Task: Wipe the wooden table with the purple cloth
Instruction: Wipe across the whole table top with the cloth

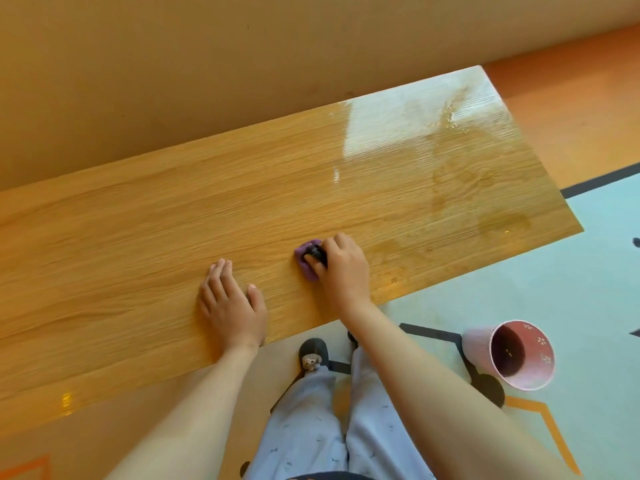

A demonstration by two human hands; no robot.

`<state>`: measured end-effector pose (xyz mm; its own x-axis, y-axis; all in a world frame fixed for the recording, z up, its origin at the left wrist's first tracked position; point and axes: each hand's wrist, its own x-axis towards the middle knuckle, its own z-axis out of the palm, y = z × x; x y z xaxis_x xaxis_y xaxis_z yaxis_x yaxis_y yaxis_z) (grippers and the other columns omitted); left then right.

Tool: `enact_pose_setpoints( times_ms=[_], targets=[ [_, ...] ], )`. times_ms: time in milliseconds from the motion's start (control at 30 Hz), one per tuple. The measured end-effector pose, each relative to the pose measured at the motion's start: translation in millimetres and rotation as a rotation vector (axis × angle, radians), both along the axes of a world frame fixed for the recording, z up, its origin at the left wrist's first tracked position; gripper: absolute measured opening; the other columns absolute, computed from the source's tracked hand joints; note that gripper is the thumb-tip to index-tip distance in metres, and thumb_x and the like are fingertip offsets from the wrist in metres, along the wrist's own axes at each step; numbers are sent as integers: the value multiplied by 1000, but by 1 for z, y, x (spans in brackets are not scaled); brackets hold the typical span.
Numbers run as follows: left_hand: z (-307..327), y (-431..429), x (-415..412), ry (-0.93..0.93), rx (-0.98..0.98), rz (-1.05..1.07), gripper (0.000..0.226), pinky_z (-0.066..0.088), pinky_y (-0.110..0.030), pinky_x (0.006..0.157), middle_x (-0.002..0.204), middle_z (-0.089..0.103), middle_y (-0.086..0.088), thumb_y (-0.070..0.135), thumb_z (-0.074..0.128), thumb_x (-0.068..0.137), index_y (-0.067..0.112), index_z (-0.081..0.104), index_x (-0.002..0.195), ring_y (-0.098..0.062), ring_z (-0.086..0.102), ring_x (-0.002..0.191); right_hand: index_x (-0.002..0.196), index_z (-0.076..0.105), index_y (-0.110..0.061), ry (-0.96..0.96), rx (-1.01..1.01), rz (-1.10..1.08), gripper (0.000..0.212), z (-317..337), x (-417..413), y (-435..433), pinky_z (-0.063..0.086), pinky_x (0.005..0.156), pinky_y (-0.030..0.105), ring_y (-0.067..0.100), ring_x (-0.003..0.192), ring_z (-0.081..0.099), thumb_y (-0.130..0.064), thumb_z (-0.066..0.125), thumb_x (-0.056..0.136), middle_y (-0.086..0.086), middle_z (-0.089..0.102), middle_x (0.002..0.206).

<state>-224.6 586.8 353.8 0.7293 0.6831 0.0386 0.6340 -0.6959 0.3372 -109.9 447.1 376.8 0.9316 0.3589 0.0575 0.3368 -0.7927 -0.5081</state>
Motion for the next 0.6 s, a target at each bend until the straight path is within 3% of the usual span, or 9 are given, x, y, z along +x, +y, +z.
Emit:
enact_pose_setpoints(
  times_ms=[100, 267, 400, 467, 600],
  targets=[
    [0, 1, 0, -14, 7, -5, 56, 23, -49, 111, 144, 43, -14, 25, 46, 84, 3, 43, 136, -32, 34, 135, 82, 57, -6, -16, 21, -17, 21, -2, 8, -18, 36, 65, 32, 28, 80, 52, -22, 71, 76, 11, 56, 85],
    [0, 0, 0, -19, 4, -14, 56, 22, -49, 111, 144, 42, -15, 25, 44, 85, 3, 42, 136, -33, 33, 135, 89, 57, -2, -17, 16, -398, 25, -4, 56, -114, 38, 75, 41, 34, 89, 52, -26, 63, 85, 18, 56, 93],
    [-2, 2, 0, -20, 3, -12, 57, 22, -49, 111, 144, 42, -15, 26, 43, 84, 3, 42, 136, -33, 33, 135, 93, 56, -1, -2, -35, -551, 28, -2, 61, -146, 38, 81, 42, 35, 97, 50, -28, 62, 87, 20, 55, 98],
    [-1, 1, 0, -19, 3, -14, 57, 22, -50, 111, 144, 42, -15, 26, 43, 84, 3, 42, 136, -34, 33, 135, 91, 57, -1, 4, -20, -509, 25, 0, 48, -123, 36, 79, 37, 34, 93, 51, -23, 64, 84, 19, 55, 95],
    [-2, 2, 0, -10, 6, -21, 57, 22, -49, 112, 145, 41, -15, 26, 42, 85, 3, 40, 137, -33, 32, 136, 85, 57, -3, 106, 71, -224, 19, 3, -12, -46, 33, 69, 29, 27, 83, 50, -6, 67, 69, 12, 54, 88]
  ],
)
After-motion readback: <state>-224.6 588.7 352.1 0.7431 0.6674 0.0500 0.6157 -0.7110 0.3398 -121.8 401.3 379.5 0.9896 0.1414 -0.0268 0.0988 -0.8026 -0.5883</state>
